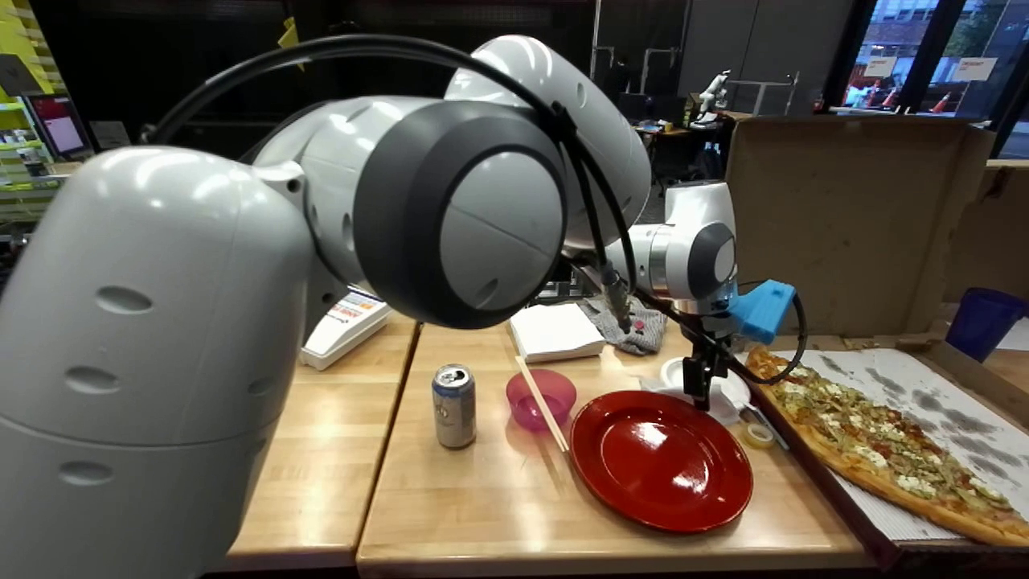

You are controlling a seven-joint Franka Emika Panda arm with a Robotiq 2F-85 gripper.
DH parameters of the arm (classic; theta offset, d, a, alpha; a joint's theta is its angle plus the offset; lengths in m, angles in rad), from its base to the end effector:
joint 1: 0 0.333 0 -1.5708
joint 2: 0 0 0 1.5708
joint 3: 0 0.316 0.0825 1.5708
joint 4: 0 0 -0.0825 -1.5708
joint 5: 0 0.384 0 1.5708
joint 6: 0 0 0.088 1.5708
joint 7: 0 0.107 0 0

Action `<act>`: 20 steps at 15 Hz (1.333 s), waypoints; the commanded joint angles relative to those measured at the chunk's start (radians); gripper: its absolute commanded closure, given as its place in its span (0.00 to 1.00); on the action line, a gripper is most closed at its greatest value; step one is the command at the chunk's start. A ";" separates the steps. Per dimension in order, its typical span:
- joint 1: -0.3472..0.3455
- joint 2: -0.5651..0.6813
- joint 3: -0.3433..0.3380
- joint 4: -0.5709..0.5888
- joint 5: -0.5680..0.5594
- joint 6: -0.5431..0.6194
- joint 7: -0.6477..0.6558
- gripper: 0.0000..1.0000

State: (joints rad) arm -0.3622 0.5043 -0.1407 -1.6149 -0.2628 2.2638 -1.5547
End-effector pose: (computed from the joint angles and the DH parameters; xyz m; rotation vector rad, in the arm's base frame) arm 0.6152 -0.3309 0.3509 2.3400 1.6497 -0.2385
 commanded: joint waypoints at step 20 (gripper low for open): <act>0.018 -0.073 -0.025 -0.115 -0.026 0.104 0.107 1.00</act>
State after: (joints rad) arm -0.3596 0.5072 -0.1443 -1.6513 -0.2660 2.3565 -1.4587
